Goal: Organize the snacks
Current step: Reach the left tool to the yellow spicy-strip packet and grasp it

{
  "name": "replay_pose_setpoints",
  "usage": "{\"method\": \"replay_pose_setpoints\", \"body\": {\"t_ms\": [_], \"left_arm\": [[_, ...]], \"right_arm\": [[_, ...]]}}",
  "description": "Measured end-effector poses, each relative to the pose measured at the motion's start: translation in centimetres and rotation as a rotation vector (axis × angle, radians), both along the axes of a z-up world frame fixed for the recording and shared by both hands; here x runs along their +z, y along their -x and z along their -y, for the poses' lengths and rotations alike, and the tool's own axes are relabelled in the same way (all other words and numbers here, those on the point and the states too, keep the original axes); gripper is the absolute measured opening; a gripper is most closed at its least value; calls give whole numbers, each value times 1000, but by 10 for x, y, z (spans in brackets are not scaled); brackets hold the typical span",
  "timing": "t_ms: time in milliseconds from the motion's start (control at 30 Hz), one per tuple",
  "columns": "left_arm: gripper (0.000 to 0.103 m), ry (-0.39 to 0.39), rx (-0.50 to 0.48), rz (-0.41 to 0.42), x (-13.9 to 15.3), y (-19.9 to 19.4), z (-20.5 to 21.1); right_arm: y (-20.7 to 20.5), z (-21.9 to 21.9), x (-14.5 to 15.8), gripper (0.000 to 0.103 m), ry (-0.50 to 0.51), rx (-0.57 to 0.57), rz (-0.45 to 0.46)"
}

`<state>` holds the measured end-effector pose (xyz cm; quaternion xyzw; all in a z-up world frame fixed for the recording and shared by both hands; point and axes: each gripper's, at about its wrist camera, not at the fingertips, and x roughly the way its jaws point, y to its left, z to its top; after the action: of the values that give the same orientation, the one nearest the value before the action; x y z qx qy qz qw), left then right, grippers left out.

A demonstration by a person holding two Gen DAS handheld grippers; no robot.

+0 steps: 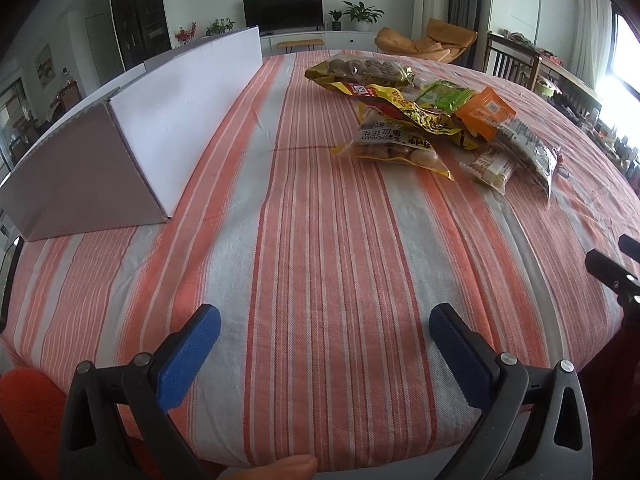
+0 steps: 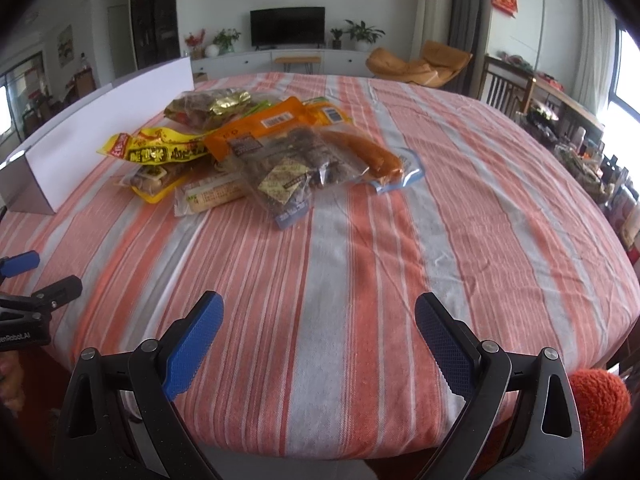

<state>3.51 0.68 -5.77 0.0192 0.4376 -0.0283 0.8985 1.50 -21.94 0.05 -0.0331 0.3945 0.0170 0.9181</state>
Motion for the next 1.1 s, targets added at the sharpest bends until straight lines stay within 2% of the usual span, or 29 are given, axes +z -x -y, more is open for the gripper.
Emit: {"method": "replay_pose_setpoints", "body": {"t_ms": [167,300,433,600,700,767,833,933,967,1000,1033,1067,1100], "left_arm": [[103,8,-11,-5,-1,-1,-1],[103,0,-51,-84,2,-14,0],[103,-49,-151,-196,10,-39,2],[103,-76,-386,-108,75,-76,27],[103,-144,-518,-91,96,-110,57],[103,-175,-582,-123,92,-130,74],[103,-213,-639,-201,74,-155,94],[102,-294,-668,-261,51,-172,109],[99,-314,-682,-286,42,-175,114],[84,-318,-688,-298,38,-175,117],[73,-324,-687,-313,34,-174,118],[60,-342,-676,-291,32,-168,119],[58,-350,-671,-281,33,-165,119]], "right_arm": [[-5,-1,-6,98,-15,4,-36],[-6,1,-10,98,-42,2,-69],[-7,3,-12,98,-50,1,-88],[-6,2,-12,99,-38,8,-98],[-9,1,-13,99,-29,13,-102],[-10,0,-12,99,-30,15,-103],[-10,1,-12,99,-32,18,-104],[-9,2,-12,99,-28,20,-106],[-9,1,-12,99,-27,21,-106],[-9,2,-12,99,-28,22,-107],[-9,2,-13,99,-28,22,-106],[-9,2,-13,99,-28,21,-106],[-9,2,-13,99,-28,21,-106]]}}
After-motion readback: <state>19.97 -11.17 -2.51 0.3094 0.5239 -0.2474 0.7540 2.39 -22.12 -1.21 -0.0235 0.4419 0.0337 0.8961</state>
